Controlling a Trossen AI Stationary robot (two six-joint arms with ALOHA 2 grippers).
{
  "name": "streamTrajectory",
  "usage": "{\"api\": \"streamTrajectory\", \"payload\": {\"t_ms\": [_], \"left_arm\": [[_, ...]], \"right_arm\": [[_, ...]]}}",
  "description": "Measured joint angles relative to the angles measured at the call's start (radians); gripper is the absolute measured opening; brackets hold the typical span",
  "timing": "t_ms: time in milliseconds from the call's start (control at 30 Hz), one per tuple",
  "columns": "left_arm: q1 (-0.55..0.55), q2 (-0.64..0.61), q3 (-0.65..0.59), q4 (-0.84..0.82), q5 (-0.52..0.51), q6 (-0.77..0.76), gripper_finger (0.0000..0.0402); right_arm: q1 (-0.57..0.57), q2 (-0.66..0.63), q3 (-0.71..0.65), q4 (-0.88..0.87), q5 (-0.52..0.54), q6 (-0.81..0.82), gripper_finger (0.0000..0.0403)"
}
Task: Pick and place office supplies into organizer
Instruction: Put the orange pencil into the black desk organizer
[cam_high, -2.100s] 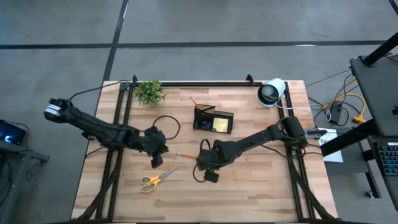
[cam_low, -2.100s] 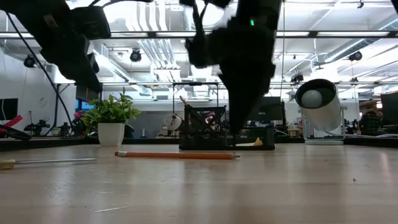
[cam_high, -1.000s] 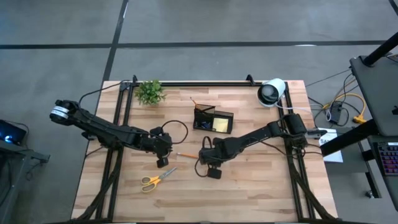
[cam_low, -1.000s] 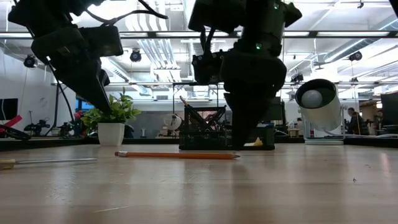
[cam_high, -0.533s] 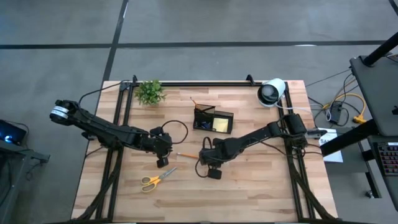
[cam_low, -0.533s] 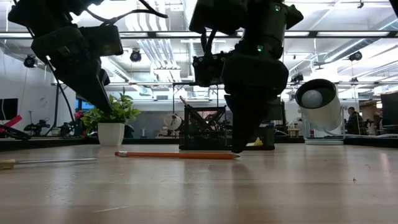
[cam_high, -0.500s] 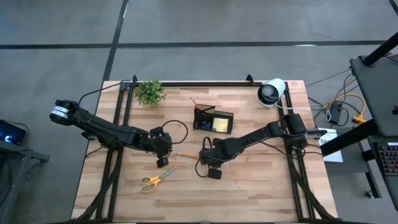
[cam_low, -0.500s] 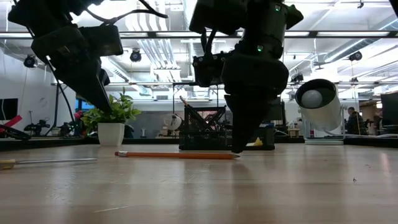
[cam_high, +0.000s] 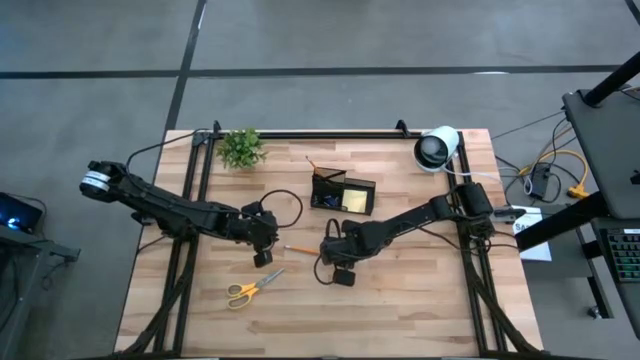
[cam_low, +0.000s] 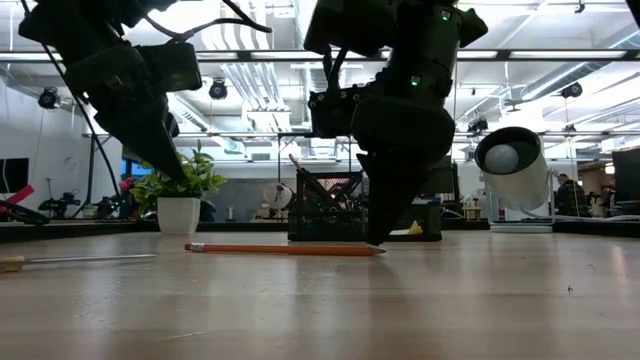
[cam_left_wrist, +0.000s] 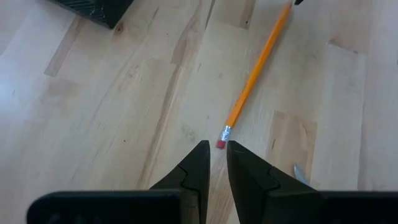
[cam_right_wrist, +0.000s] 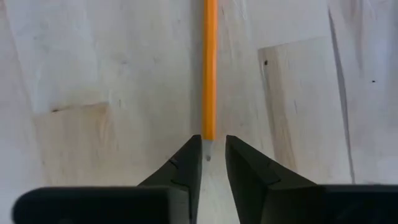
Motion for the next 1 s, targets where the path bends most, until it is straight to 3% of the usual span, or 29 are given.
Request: {"api": "streamTrajectory", "payload": {"t_ms": [233,1000], "left_arm": [[0.002,0.000,0.000,0.006,0.001,0.000,0.0039],[0.003,0.000,-0.001,0.005,0.001,0.000,0.0039]], "right_arm": [[0.001,0.000,-0.007,0.010,0.000,0.000,0.0039],[0.000,0.001,-0.041,0.046,-0.011,-0.033,0.0038]]}}
